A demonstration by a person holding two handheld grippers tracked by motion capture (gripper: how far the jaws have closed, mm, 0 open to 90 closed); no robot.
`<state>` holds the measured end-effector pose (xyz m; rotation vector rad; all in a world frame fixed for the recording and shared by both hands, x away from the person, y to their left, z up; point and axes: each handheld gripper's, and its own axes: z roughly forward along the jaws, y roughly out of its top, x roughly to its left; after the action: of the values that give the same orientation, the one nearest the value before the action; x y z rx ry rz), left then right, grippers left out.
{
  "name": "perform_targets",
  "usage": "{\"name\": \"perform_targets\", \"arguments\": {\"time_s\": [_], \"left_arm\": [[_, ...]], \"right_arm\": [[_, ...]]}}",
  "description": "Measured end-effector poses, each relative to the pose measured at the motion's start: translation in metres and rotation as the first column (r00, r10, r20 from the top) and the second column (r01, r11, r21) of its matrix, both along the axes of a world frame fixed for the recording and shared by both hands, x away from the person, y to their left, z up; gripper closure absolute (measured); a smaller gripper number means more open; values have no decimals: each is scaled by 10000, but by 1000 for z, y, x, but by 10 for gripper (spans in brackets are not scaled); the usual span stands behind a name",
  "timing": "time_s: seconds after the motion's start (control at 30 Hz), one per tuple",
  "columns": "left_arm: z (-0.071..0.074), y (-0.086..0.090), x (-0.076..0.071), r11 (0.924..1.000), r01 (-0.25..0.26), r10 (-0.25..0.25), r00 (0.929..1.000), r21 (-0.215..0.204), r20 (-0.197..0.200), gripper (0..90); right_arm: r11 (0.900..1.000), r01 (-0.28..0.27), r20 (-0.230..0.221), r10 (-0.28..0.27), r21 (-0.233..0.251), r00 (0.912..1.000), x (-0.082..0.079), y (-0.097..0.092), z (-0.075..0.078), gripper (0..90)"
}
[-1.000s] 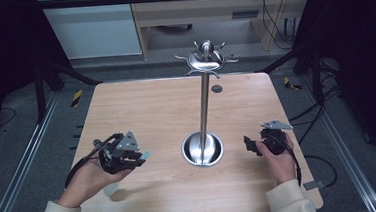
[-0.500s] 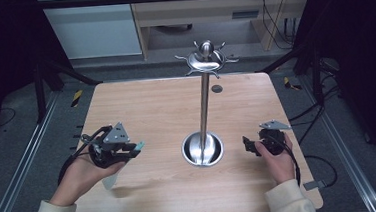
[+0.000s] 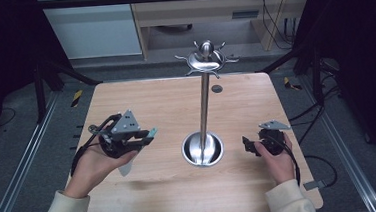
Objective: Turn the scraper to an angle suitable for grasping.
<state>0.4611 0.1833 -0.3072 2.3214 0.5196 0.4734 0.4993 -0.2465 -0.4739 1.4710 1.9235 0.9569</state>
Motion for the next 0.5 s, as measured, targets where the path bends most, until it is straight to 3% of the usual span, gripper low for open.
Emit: {"name": "perform_targets", "arguments": {"time_s": [0.2, 0.5], "left_arm": [[13, -9, 1, 9987, 14, 1, 9996, -518, 291, 742], [26, -19, -1, 9970, 86, -32, 9975, -763, 705, 742]], "right_arm": [[10000, -33, 0, 33, -10, 10000, 0, 0, 0, 110], [10000, -59, -2, 59, 1, 10000, 0, 1, 0, 109]]}}
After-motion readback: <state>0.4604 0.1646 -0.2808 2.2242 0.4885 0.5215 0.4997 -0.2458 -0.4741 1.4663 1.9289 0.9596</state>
